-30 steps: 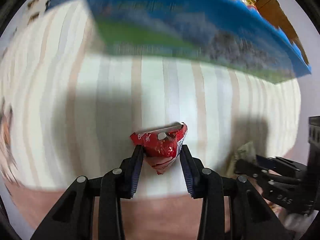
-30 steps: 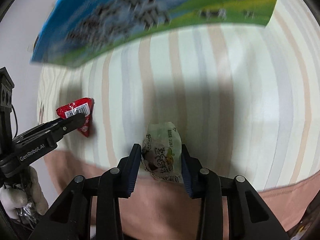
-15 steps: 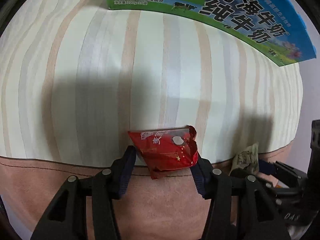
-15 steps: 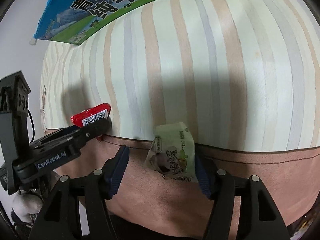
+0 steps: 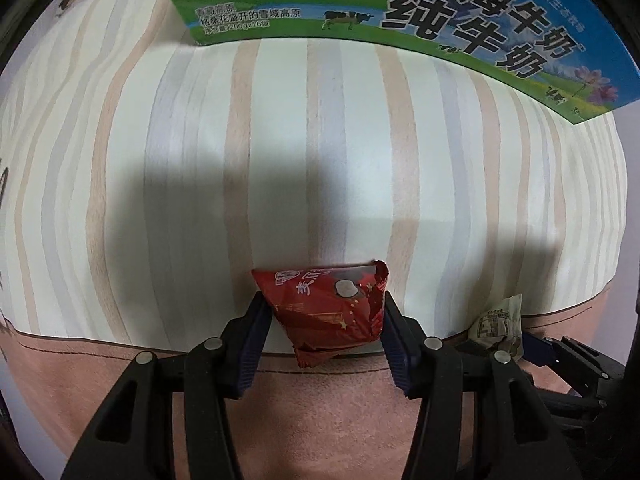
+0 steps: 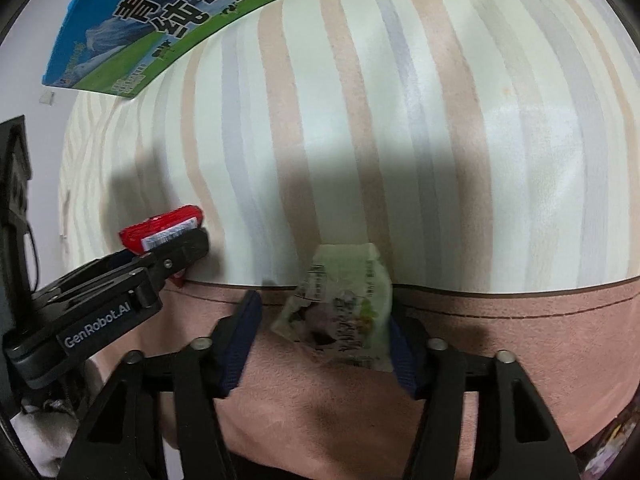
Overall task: Organize snacks
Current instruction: 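Lift both held packets off the bed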
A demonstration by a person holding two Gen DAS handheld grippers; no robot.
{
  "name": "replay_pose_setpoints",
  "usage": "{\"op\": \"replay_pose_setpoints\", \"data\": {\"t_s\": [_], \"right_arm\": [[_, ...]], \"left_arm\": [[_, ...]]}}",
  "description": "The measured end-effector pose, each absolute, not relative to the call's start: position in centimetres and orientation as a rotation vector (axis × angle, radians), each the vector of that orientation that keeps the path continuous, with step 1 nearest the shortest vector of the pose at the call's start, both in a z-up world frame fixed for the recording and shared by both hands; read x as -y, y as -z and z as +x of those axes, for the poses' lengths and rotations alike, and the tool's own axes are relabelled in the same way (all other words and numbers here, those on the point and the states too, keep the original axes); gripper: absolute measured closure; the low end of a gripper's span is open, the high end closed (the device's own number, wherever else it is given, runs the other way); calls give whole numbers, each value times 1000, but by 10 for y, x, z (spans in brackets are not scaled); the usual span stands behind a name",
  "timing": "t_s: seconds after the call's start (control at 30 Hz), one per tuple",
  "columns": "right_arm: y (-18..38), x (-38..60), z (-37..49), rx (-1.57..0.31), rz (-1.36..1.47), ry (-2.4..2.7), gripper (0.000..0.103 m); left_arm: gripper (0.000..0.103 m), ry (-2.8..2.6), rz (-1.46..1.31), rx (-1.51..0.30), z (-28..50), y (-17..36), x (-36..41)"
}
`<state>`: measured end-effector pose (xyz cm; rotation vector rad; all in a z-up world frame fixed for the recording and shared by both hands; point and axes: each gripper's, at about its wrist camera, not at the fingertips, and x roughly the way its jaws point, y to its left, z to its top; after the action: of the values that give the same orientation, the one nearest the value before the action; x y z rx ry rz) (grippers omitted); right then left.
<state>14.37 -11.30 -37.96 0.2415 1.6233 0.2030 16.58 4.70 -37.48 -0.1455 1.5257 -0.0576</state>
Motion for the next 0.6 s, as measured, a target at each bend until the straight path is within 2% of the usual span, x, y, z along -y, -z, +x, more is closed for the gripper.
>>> {"op": "replay_pose_setpoints", "data": {"t_s": [0.33, 0.47, 0.6], "right_arm": [[367, 112, 136, -1577, 149, -232, 55], [359, 108, 131, -1572, -3, -278, 62], [362, 112, 132, -1586, 26, -301, 59]], "left_arm": [[60, 40, -124, -1509, 141, 343, -37], [60, 50, -143, -1540, 115, 346, -30], [58, 57, -155, -1558, 103, 354, -25]]}}
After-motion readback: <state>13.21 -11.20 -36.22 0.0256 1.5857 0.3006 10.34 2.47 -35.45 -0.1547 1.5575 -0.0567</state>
